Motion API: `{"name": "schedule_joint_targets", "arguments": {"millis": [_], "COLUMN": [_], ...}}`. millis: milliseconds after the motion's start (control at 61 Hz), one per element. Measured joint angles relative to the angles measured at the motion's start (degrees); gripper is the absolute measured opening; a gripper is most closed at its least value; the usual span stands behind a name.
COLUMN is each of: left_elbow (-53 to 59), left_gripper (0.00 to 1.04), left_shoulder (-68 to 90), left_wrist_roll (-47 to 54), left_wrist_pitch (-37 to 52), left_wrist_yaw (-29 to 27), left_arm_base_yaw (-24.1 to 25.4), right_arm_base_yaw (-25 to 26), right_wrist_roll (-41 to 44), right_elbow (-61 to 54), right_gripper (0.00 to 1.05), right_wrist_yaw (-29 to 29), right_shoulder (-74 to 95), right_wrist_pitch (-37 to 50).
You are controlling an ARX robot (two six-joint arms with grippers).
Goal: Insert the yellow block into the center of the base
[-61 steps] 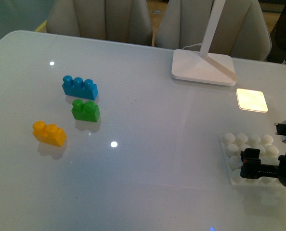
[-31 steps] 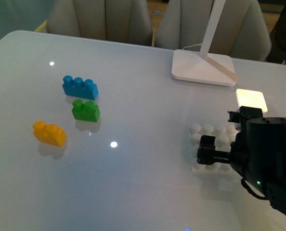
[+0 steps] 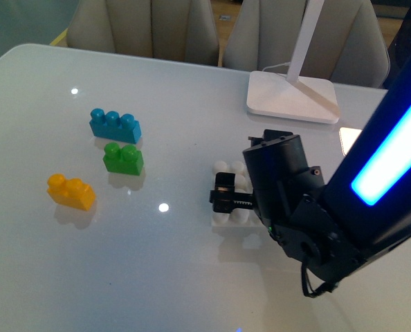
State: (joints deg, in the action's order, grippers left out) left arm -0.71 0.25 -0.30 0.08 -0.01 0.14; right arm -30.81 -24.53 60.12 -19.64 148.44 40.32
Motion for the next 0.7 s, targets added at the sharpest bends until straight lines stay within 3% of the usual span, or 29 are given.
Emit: {"name": "schedule_joint_targets", "arguments": {"millis": [279, 704], "left_elbow": [0.00, 0.00], "left_gripper": [0.97, 0.97], "left_shoulder": [0.00, 0.00], "left_wrist_roll": [0.00, 0.00], "left_wrist_pitch": [0.00, 0.00], "left_wrist_yaw": [0.00, 0.00], "left_arm_base_yaw": [0.00, 0.00], "right_arm_base_yaw": [-4.09, -5.38], "right_wrist_roll": [-4.66, -8.61], "right_elbow": [6.47, 12.70], "right_gripper": [0.97, 0.97], "right_wrist_yaw": [-1.64, -3.78], "right_shoulder": [1.55, 3.02], "right_wrist_pitch": [-6.01, -11.89]}}
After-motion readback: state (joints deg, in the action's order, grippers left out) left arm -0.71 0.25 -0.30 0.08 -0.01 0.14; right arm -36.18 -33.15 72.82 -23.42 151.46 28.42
